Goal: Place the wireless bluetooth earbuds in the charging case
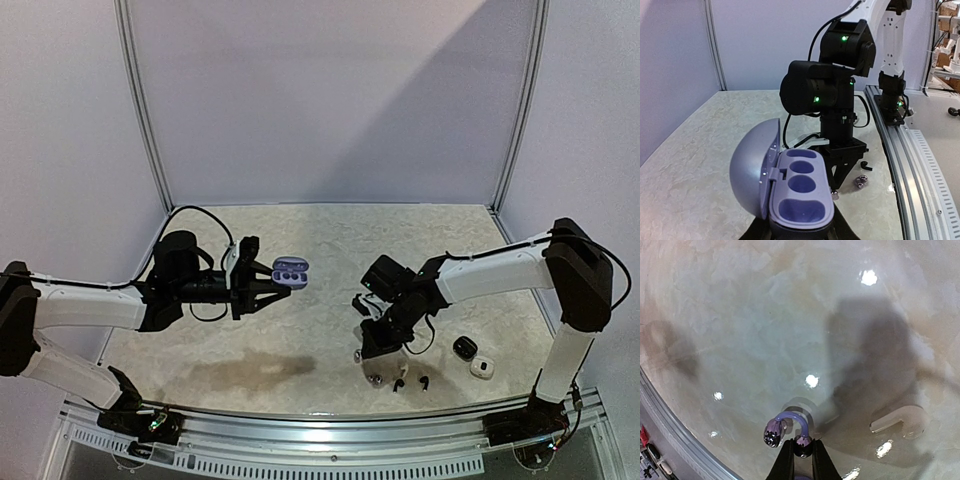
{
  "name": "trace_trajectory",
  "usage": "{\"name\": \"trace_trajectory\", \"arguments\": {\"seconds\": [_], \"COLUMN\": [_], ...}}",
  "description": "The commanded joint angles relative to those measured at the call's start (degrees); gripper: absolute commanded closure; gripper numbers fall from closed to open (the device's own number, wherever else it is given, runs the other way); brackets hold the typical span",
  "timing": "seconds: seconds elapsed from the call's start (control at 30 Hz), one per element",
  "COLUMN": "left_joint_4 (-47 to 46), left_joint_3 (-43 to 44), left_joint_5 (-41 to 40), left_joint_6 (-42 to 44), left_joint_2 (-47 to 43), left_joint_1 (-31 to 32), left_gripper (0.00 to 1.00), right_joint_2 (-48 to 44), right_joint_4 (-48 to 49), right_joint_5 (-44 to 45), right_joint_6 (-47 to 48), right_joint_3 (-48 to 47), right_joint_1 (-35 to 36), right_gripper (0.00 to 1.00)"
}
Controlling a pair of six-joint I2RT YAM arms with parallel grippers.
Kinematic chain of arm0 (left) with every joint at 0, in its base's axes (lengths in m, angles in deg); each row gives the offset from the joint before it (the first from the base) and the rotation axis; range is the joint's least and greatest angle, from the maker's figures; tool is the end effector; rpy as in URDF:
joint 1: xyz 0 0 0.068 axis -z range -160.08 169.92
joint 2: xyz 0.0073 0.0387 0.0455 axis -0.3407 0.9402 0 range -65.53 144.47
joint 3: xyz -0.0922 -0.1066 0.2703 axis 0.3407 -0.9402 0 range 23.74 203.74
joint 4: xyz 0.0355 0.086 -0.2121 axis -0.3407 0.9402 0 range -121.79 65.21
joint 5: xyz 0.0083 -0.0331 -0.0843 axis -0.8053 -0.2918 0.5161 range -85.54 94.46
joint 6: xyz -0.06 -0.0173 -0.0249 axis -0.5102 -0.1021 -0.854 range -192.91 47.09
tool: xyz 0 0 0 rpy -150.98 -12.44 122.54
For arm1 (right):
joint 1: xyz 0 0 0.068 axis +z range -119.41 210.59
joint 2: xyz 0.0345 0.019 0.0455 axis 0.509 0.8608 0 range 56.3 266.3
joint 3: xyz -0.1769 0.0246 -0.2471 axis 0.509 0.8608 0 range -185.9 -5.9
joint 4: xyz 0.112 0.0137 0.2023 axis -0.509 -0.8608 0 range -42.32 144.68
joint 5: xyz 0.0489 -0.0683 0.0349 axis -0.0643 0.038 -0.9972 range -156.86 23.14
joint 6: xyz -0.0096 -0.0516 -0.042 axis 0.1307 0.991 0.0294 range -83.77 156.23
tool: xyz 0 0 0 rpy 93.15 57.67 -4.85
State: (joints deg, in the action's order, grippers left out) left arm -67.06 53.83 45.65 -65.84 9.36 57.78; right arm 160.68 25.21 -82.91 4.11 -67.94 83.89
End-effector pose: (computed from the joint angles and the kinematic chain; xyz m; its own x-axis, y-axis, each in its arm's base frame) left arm 0.1746 -0.1806 0.2738 -0.0100 0.1250 -0.9921 0.9833 0.1815 0.0130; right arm 0.1859 0.2740 0.1829 -0.9180 -0.3765 -0.1246 -0.3943 0.8329 0.3884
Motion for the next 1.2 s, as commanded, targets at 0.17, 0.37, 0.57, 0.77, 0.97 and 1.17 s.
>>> {"name": "trace_trajectory", "arguments": {"seconds": [0.17,0.37,0.57,0.77,0.97,1.17], "left_joint_4": [0.02,-1.2,-4.98,-7.12,-7.35,-7.27], "left_joint_3": [-0.66,-0.93,-0.93,-0.53,-0.07,0.15], "left_joint_5": [-3.1,-10.0,-15.28,-16.38,-16.52,-19.09], "left_joint_6": [0.35,-1.82,-3.47,-5.39,-9.24,-11.36], "left_joint_2": [-0.87,-0.89,-0.64,-0.01,-0.23,-0.38], "left_joint_1": [1.24,1.24,1.33,1.72,1.77,1.77], "left_gripper": [1.0,1.0,1.0,1.0,1.0,1.0], "right_joint_2": [-4.0,-8.07,-14.31,-14.33,-5.97,-0.68], "right_joint_4": [-0.24,-0.11,2.63,16.67,23.35,23.6], "right_joint_5": [6.04,14.85,32.85,42.06,42.73,42.94], "right_joint_6": [0.86,1.98,7.8,19.41,32.46,39.26], "right_joint_3": [-1.62,-4.0,-11.26,-18.13,-26.83,-31.01], "right_joint_1": [0.69,1.7,5.85,12.22,14.9,16.44], "right_gripper": [0.96,0.98,0.99,1.0,1.0,1.0]}}
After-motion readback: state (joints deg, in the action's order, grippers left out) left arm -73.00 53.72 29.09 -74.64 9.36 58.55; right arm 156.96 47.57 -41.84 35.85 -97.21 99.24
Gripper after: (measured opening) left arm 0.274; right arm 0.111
